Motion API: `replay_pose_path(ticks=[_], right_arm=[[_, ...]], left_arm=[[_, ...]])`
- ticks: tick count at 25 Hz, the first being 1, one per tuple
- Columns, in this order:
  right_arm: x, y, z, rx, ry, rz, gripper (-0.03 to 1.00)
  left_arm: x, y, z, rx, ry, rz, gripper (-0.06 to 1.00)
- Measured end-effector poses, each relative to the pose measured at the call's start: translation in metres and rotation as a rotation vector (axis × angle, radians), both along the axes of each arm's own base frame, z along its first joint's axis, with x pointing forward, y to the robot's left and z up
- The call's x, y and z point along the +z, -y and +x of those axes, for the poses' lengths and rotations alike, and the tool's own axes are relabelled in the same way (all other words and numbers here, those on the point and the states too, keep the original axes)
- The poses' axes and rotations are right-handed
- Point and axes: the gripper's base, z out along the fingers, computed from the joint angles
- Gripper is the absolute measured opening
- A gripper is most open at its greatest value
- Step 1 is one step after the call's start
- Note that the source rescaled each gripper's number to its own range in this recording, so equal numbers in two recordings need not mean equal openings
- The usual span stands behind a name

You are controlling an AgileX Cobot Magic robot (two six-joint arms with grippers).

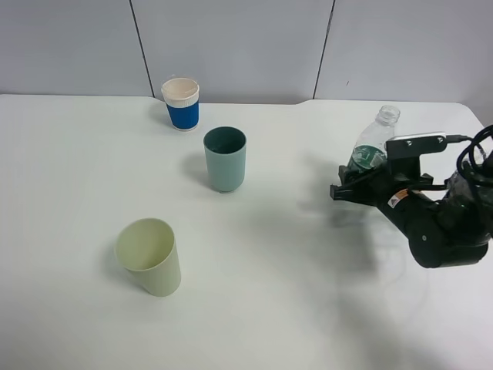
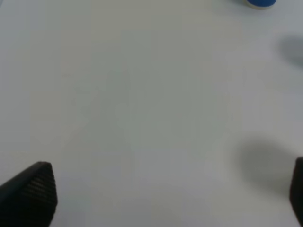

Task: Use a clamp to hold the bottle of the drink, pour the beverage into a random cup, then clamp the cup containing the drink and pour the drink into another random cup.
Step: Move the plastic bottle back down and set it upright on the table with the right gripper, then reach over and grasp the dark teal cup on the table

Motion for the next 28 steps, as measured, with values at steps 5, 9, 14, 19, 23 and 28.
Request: replay_pose_path(ticks=[5, 9, 14, 19, 23, 28], right_arm=[[0.000, 0.000, 0.000, 0.000, -0.004, 0.001, 0.90], [0.003, 0.000, 0.001, 0.000, 0.007, 0.005, 0.94], [0.029, -0.002, 0.005, 0.000, 0.092, 0.034, 0.94], [0.063, -0.003, 0.004, 0.003, 0.128, 0.078, 0.94], [0.095, -0.003, 0.000, 0.021, 0.168, 0.085, 0.94], [0.138, 0.004, -0.013, 0.006, 0.237, 0.069, 0.94]], left_arm=[[0.000, 0.000, 0.000, 0.000, 0.000, 0.000, 1.00], [0.000, 0.000, 0.000, 0.000, 0.000, 0.000, 1.00], [0.000, 0.000, 0.000, 0.000, 0.000, 0.000, 1.00], [0.000, 0.000, 0.000, 0.000, 0.000, 0.000, 1.00], [0.000, 0.000, 0.000, 0.000, 0.000, 0.000, 1.00], [0.000, 0.000, 0.000, 0.000, 0.000, 0.000, 1.00]])
